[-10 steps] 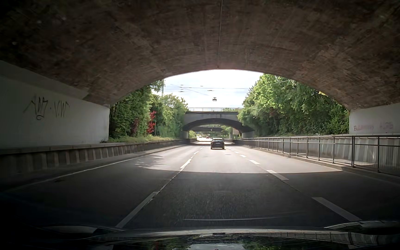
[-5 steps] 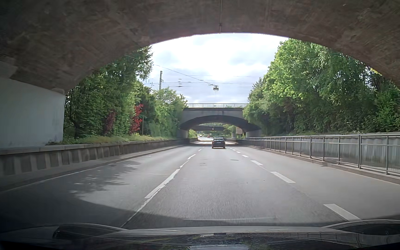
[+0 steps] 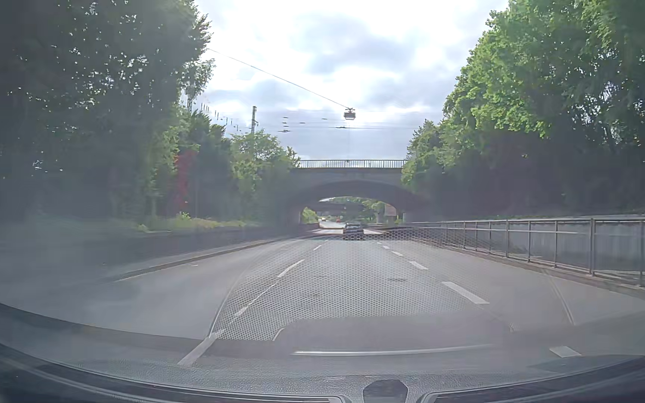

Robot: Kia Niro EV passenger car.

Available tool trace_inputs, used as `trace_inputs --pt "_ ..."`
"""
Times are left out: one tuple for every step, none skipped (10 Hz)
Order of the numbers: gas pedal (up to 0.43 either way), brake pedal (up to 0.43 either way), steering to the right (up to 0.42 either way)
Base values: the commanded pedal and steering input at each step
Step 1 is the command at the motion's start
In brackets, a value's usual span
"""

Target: Follow the waypoints while adhering to traffic rules and regulations

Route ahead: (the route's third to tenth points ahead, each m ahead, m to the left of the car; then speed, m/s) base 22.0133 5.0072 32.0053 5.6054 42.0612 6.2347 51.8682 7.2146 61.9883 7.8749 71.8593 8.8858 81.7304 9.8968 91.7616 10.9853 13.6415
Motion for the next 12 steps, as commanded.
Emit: trace_inputs --pt "0.110 0.000 -0.001" --pt "0.110 0.000 -0.001" --pt "0.110 0.000 0.000" --pt "0.110 0.000 0.000" --pt "0.110 0.000 0.000" --pt "0.110 0.000 0.000" --pt "0.110 0.000 0.000" --pt "0.110 0.000 0.000" --pt "0.110 0.000 0.000" --pt "0.110 0.000 0.000" --pt "0.110 0.000 0.000" --pt "0.110 0.000 0.000"
